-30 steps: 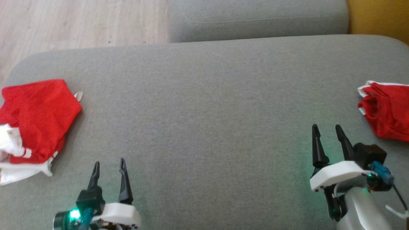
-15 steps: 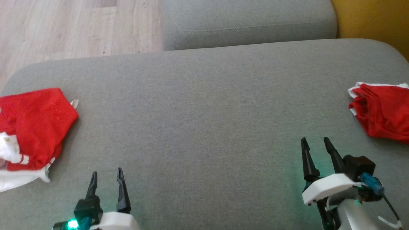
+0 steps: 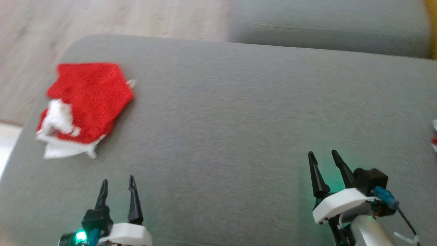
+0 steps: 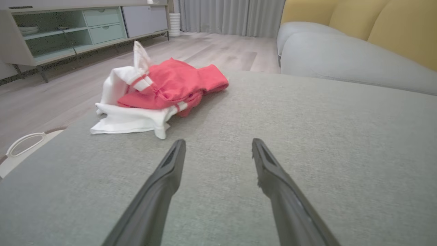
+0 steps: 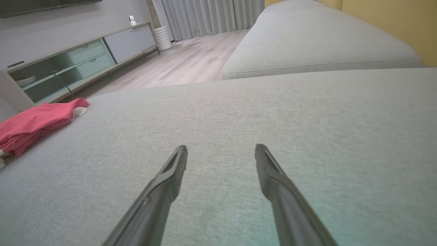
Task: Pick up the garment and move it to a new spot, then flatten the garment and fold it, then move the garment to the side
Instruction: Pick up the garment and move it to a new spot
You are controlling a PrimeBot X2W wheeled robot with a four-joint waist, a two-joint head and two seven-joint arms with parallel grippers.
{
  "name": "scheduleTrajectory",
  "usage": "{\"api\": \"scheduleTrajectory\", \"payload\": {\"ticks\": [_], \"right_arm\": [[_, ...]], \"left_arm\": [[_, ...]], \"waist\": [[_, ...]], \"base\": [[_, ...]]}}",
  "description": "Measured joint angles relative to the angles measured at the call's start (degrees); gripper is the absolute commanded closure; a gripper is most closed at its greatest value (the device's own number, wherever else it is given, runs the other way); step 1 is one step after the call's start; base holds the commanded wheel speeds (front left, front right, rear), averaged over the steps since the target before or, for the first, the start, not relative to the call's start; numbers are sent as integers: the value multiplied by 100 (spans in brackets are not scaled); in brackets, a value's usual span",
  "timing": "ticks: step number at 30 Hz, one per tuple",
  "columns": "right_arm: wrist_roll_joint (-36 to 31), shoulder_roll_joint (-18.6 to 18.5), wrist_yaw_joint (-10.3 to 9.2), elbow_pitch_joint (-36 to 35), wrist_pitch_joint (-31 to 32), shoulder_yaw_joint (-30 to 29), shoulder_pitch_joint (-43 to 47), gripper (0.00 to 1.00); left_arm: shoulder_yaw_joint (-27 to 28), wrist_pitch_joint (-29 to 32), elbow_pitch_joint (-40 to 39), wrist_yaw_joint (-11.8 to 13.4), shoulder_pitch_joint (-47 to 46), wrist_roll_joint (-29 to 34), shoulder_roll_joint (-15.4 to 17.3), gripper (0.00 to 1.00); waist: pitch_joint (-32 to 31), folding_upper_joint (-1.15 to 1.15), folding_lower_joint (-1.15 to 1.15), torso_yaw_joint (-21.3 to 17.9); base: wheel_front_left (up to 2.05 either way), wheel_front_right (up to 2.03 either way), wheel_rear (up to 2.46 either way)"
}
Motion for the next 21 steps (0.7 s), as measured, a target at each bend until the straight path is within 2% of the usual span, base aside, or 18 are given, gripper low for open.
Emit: {"api": "scheduleTrajectory", "payload": {"ticks": [4,12,18,21], "right_arm": [[67,0,0,14,0,49,0,0],[233,5,0,76,0,331,-5,0],[267,5,0,80,0,454,-13,0],[242,5,0,57,0,485,-18,0]], "left_arm": [[110,0,-3,0,4,0,0,0],[708,0,-18,-1,240,0,1,0],[962,0,-31,-69,313,1,1,0],[1084,0,-107,-215,249,-8,-2,0]], "waist": [[29,0,0,362],[59,0,0,1080],[122,0,0,1087],[221,0,0,1018]], "base": [[0,0,0],[0,0,0],[0,0,0],[0,0,0]]}}
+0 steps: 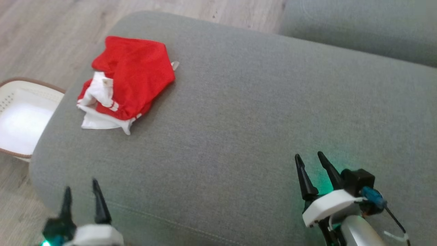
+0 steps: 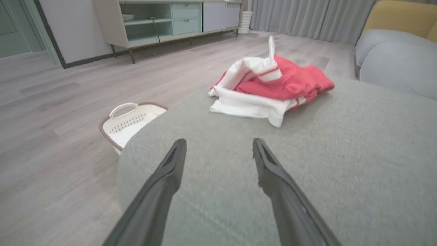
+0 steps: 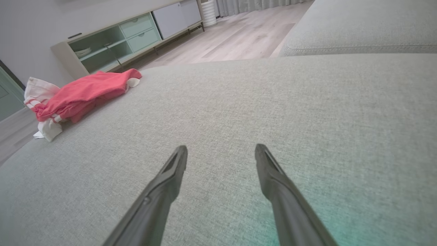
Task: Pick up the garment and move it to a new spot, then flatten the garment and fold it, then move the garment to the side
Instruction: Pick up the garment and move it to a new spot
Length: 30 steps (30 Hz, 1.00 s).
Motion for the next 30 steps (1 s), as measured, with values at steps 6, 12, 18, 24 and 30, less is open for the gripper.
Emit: {"api": "scheduleTrajectory", "payload": {"ticks": [6,12,18,24,30], "right_arm": [[-323,-3,0,-261,0,26,-364,0],[-438,-44,0,-434,0,212,-641,0],[-403,-218,0,-546,0,345,-828,0],[-334,-289,0,-625,-1,407,-1028,0],[-282,-319,0,-701,-8,426,-1151,0]], "left_arm": [[616,0,-146,-325,-940,18,-5,0],[875,-1,314,-716,-2032,175,165,0],[909,-1,1257,-770,-3033,341,464,0],[1063,8,2437,-255,-3713,471,775,0],[1139,222,3488,197,-4147,472,945,13]], "waist": [[479,0,1,-213],[965,0,2,-482],[1325,0,2,-848],[1625,0,1,-1186],[1820,0,1,-1400]], "base": [[0,0,0],[0,0,0],[0,0,0],[0,0,0],[0,0,0]]}}
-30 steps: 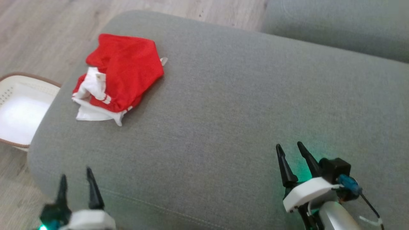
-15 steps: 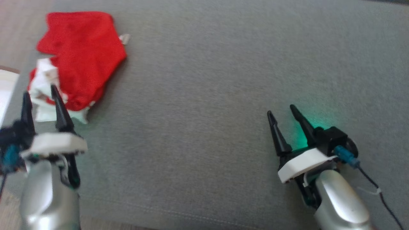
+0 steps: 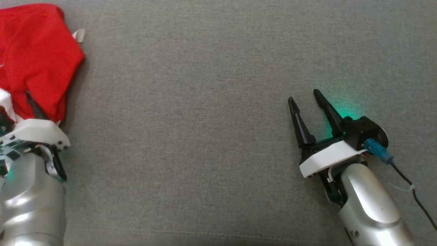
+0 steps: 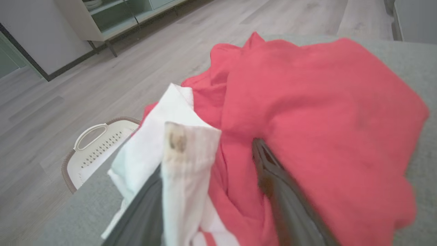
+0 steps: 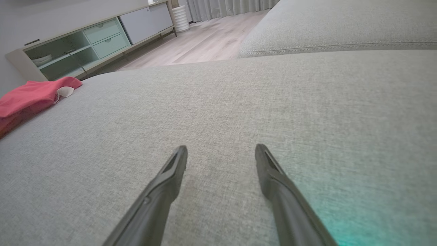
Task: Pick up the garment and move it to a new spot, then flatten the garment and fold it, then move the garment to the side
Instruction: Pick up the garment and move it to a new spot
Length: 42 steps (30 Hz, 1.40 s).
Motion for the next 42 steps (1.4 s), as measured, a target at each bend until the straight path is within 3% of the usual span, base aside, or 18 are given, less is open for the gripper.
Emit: {"api": "scheduleTrajectory", "payload": {"ticks": [1,2,3,9,12,14,20,24,28,32,34,35,36,38,42], "right_arm": [[5,0,0,-1,-1,10,-4,0],[5,1,0,5,-1,15,-12,0],[20,1,0,25,-1,13,-15,0],[66,3,0,171,0,-14,6,0],[115,48,0,237,2,-26,21,0],[136,135,0,278,2,-16,42,0],[223,212,0,352,5,-22,336,0],[261,221,0,371,7,-8,415,0],[424,224,0,363,7,55,426,0],[509,226,0,370,7,191,461,0],[563,230,0,377,7,229,483,0],[593,230,0,385,7,238,488,0],[610,230,0,386,7,241,488,0],[610,230,0,382,7,230,488,0],[610,230,0,370,7,147,491,0]], "left_arm": [[-5,-2,118,-3,-37,1,15,13],[-10,-9,199,-38,-61,1,25,87],[-13,-27,269,-91,-79,0,32,100],[-185,-178,53,-371,-193,78,98,100],[-372,-180,-823,-627,-365,211,136,100],[-633,-198,-1639,-932,-560,321,148,100],[-1335,-223,-2652,-1198,-573,344,-387,100],[-2017,-223,-2982,-1300,-575,247,-808,100],[-2625,-225,-3249,-1302,-580,-178,-1000,100],[-3479,-227,-3316,-1285,-576,-1147,-1026,100],[-3994,-227,-3356,-1117,-545,-1599,-1028,100],[-4220,-229,-3364,-1013,-508,-1728,-1028,56],[-4424,-229,-3329,-924,-455,-1801,-1031,0],[-4684,-229,-3188,-756,-305,-1882,-1044,0],[-4641,-227,-2905,-504,67,-1825,-1022,0]], "waist": [[3,0,0,-20],[-5,0,0,-33],[-24,0,0,-40],[-208,0,0,-45],[-387,0,-1,-67],[-611,0,-1,-140],[-991,0,-1,-534],[-1155,0,-2,-924],[-1251,0,-2,-1321],[-1303,0,-1,-1670],[-1319,0,-1,-1814],[-1329,0,-1,-1876],[-1339,0,-1,-1926],[-1352,0,-1,-1985],[-1365,0,-1,-1917]], "base": [[0,0,0],[0,0,0],[0,0,0],[0,0,0],[0,0,0],[0,0,0],[0,0,0],[0,0,0],[0,0,0],[0,0,0],[0,0,0],[0,0,0],[0,0,0],[0,0,0],[0,0,0]]}}
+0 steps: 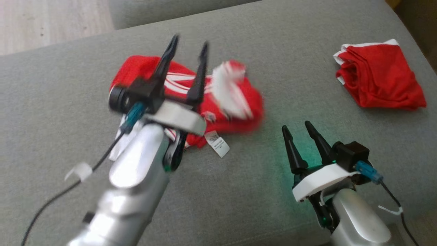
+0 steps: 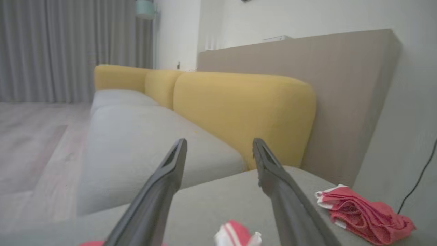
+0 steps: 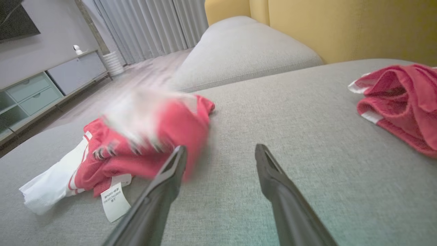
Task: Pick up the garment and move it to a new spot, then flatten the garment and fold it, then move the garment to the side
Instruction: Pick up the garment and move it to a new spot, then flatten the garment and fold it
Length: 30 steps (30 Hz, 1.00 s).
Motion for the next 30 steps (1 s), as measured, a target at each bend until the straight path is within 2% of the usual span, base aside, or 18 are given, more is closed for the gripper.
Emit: {"api": "scheduleTrajectory", "payload": {"ticks": [2,6,12,19,23,30], "right_arm": [[-1,4,0,1,0,-45,9,0],[-4,8,0,-1,0,-180,84,0],[-77,19,0,23,0,-300,332,0],[-153,22,0,77,0,-357,553,0],[-153,24,0,129,0,-387,612,0],[-154,26,0,153,0,-434,612,0]], "left_arm": [[208,0,25,102,270,58,3,0],[670,1,-5,120,1001,359,45,0],[1619,5,-323,257,2353,750,211,0],[2261,5,-671,267,3445,1010,156,0],[2580,5,-832,266,4163,1059,121,0],[2561,5,-1025,355,4313,815,119,0]], "waist": [[-45,0,0,58],[-182,0,0,197],[-475,0,-1,393],[-779,0,-1,546],[-875,0,-1,590],[-817,0,0,638]], "base": [[0,0,0],[0,0,0],[0,0,0],[0,0,0],[0,0,0],[0,0,0]]}}
